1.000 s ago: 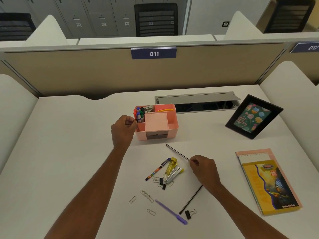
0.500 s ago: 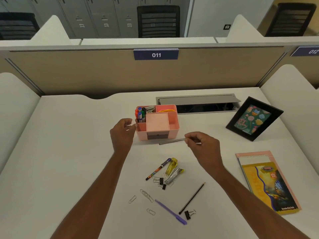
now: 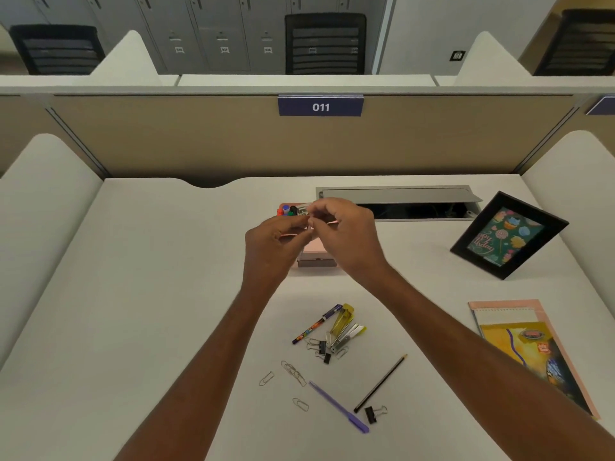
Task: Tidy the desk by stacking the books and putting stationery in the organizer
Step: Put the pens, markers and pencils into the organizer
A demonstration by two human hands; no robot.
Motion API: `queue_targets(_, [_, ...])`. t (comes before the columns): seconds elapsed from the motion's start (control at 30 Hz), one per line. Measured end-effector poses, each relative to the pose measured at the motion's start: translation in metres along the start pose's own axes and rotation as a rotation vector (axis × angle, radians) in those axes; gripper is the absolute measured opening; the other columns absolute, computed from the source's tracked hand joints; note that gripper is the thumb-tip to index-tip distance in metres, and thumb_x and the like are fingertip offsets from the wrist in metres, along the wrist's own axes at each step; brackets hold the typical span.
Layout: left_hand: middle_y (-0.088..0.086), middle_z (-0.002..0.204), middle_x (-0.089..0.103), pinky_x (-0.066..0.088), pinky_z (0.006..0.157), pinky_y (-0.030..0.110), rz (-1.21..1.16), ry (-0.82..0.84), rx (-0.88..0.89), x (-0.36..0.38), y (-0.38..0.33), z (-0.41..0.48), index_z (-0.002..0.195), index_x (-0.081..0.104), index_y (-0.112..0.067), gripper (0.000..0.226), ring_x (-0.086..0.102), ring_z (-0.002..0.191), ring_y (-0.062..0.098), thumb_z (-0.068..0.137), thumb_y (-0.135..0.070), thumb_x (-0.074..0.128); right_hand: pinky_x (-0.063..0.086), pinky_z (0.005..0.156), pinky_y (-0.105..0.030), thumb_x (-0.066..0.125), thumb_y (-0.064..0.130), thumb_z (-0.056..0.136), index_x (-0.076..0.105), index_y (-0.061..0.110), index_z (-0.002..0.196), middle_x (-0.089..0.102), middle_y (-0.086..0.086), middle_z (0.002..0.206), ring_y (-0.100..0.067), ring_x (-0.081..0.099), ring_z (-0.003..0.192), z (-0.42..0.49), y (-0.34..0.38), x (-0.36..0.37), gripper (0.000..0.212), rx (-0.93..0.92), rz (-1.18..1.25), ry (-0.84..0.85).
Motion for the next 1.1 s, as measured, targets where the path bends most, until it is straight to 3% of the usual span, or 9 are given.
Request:
queue_targets(0.37, [-0.009, 0.104, 0.077, 0.055, 0.086, 0.011, 0.060, -0.166, -0.039, -0.019, 0.010, 0.012, 0.115, 0.079, -0.014, 0.022, 0.073, 0.091, -0.002, 0.094, -0.020, 0.077, 0.061, 0.087, -0.027, 0.077, 0.015, 0.093, 0.080, 0.012, 0.109, 0.078, 0.002, 0.102, -0.007, 0.071, 0.092, 0.027, 0.006, 0.027, 0.016, 0.008, 0.055, -0.032])
queue_targets(0.53, [-0.014, 0.102, 0.075, 0.055, 0.086, 0.009, 0.093, -0.164, -0.107, -0.019, 0.024, 0.021, 0.117, 0.080, -0.015, 0.024, 0.071, 0.088, -0.007, 0.093, -0.022, 0.078, 0.062, 0.087, -0.031, 0.076, 0.011, 0.093, 0.081, 0.010, 0.106, 0.079, -0.001, 0.100, -0.012, 0.072, 0.093, 0.036, 0.001, 0.042, 0.015, 0.032, 0.074, 0.005])
queue_targets(0.67, [-0.006, 0.105, 0.079, 0.050, 0.085, 0.003, 0.124, -0.153, -0.240, -0.015, 0.044, 0.021, 0.117, 0.079, -0.014, 0.028, 0.070, 0.086, -0.004, 0.091, -0.025, 0.080, 0.063, 0.088, -0.035, 0.075, 0.014, 0.095, 0.081, 0.010, 0.106, 0.079, -0.002, 0.101, -0.012, 0.072, 0.092, 0.042, -0.019, 0.063, 0.014, 0.110, 0.047, 0.048])
queue_targets(0.87, [0.005, 0.120, 0.077, 0.058, 0.103, 0.044, 0.179, -0.098, -0.532, -0.004, 0.084, 0.003, 0.122, 0.077, -0.011, 0.024, 0.074, 0.105, 0.020, 0.101, -0.015, 0.065, 0.060, 0.094, -0.031, 0.074, 0.011, 0.095, 0.081, 0.011, 0.107, 0.080, -0.002, 0.107, -0.010, 0.071, 0.095, 0.040, -0.040, 0.087, 0.014, 0.219, 0.024, 0.090])
queue_targets(1.1, [0.009, 0.137, 0.069, 0.048, 0.114, 0.038, 0.167, -0.007, -0.635, 0.002, 0.096, -0.007, 0.134, 0.069, -0.008, 0.032, 0.064, 0.127, 0.024, 0.104, -0.009, 0.057, 0.055, 0.095, -0.025, 0.074, 0.014, 0.096, 0.082, 0.014, 0.107, 0.079, -0.001, 0.106, -0.009, 0.067, 0.090, 0.040, -0.053, 0.110, 0.013, 0.272, -0.018, 0.134])
Point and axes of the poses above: each hand's wrist, its own z-axis towards the middle knuckle, its own x-axis out of the palm, y = z × x, the point moved 4 cm from there along z, towards the middle knuckle
